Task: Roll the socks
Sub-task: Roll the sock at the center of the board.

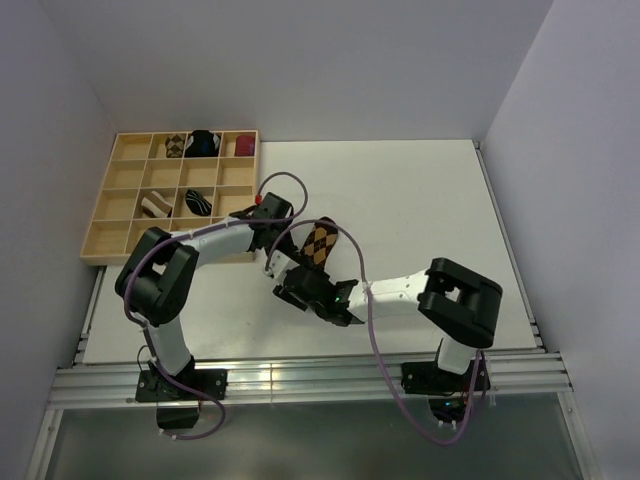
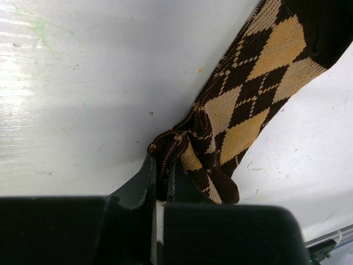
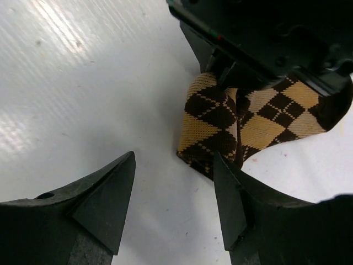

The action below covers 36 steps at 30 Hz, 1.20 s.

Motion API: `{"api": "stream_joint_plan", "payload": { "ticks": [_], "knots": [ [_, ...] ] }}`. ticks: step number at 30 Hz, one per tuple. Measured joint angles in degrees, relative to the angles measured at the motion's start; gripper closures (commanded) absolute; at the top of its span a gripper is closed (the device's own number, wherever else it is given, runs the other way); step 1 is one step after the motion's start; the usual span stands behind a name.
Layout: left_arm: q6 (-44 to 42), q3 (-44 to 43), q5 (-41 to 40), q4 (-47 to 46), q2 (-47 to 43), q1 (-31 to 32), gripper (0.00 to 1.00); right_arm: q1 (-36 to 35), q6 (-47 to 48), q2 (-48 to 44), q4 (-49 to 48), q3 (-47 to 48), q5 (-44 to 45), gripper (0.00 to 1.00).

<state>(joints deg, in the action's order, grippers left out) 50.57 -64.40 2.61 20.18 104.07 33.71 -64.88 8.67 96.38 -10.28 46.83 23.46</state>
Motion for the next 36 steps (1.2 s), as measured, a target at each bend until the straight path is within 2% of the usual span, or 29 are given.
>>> {"api": "stream_joint_plan", "payload": {
  "ticks": [7,10,11,13,14,16,18,19,20,26,29,36],
  "knots": [
    [-1.9,-1.0,0.9,1.3,0.5,-0.3,1.00,-1.0,4.0,6.7,-1.0,2.5,6.4,0.41],
    [-2.5,-1.2,1.1,1.6,0.7,-0.3,1.00,-1.1,4.9,8.2,-1.6,3.4,8.3,0.57],
    [-2.9,-1.3,1.2,1.6,0.8,-0.4,1.00,-1.1,5.2,8.9,-2.0,3.5,9.0,0.69],
    [-3.3,-1.4,1.2,1.7,0.8,-0.4,1.00,-1.1,5.7,9.5,-2.3,3.6,10.0,0.83],
    [-3.5,-1.4,1.2,1.7,0.8,-0.4,0.99,-1.1,5.8,9.5,-2.4,3.7,9.9,0.93],
    [-3.8,-1.4,1.2,1.6,0.8,-0.4,0.89,-1.1,5.5,9.5,-2.4,3.7,9.5,1.00],
    [-4.3,-1.3,1.2,1.3,0.6,-0.5,0.77,-0.5,4.9,9.0,-2.0,3.7,7.7,1.00],
    [-4.5,-0.8,1.0,0.8,0.2,-0.5,0.73,0.1,4.3,8.6,-1.7,3.6,6.3,1.00],
    [-4.5,0.1,0.6,0.2,-0.5,-0.5,0.63,1.2,3.3,7.8,-1.1,3.6,3.7,1.00],
    [-4.2,3.5,-2.1,-0.4,-5.7,-0.6,0.40,10.6,-2.6,3.5,2.1,3.5,-15.7,1.00],
    [-3.0,5.2,-3.6,-0.7,-9.6,-0.6,0.34,16.8,-5.9,2.4,3.1,3.5,-26.1,1.00],
    [2.5,12.2,-7.7,-3.8,-20.1,-1.5,0.34,27.2,-12.8,5.6,8.2,8.2,-50.0,1.00]
  ]
}}
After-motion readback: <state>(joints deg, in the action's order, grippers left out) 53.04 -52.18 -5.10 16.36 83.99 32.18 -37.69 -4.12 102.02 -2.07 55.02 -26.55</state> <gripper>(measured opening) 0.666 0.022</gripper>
